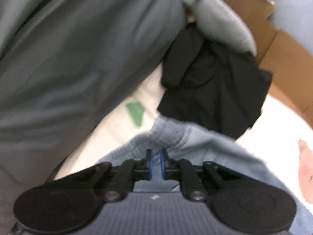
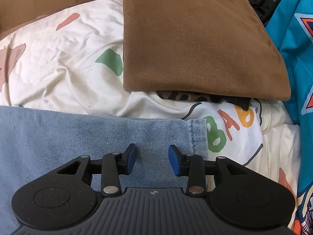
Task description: Fold clothes
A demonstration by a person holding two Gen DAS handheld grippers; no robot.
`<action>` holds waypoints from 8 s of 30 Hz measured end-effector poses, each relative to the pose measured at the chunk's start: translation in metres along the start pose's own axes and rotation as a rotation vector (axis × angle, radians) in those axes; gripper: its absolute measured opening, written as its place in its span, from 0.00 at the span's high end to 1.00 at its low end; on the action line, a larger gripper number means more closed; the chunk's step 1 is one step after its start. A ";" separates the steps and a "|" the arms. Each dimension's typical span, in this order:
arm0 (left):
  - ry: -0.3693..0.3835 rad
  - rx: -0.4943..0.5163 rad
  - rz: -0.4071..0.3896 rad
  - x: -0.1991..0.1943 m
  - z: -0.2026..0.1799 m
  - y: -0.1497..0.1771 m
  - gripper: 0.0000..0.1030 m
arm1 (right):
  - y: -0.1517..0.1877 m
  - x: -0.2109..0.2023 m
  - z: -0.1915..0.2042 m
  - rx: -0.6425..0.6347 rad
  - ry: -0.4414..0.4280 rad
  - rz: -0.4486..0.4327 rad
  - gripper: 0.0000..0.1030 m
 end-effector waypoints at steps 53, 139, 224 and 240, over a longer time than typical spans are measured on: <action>-0.112 0.017 -0.008 0.004 -0.077 -0.009 0.54 | 0.016 -0.010 -0.094 0.147 -0.215 0.013 0.50; -0.104 -0.152 0.203 -0.004 -0.144 0.110 0.43 | 0.043 0.075 -0.149 0.254 -0.962 0.280 0.89; 0.229 -0.122 0.171 -0.137 -0.104 0.108 0.43 | -0.175 -0.366 0.024 -0.066 -0.792 0.195 0.91; 0.387 -0.211 0.353 -0.089 -0.141 0.221 0.52 | -0.142 -0.399 0.069 -0.027 -0.773 0.070 0.91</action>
Point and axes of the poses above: each gripper's, at about its wrist camera, not at the fingertips, and x roughly the way its jaws point, z to its left, y to its underside, the point moved 1 cm from there along x, roughly the way its jaws point, and after that the axes turned 9 degrees about y, right-handed, at the moved point
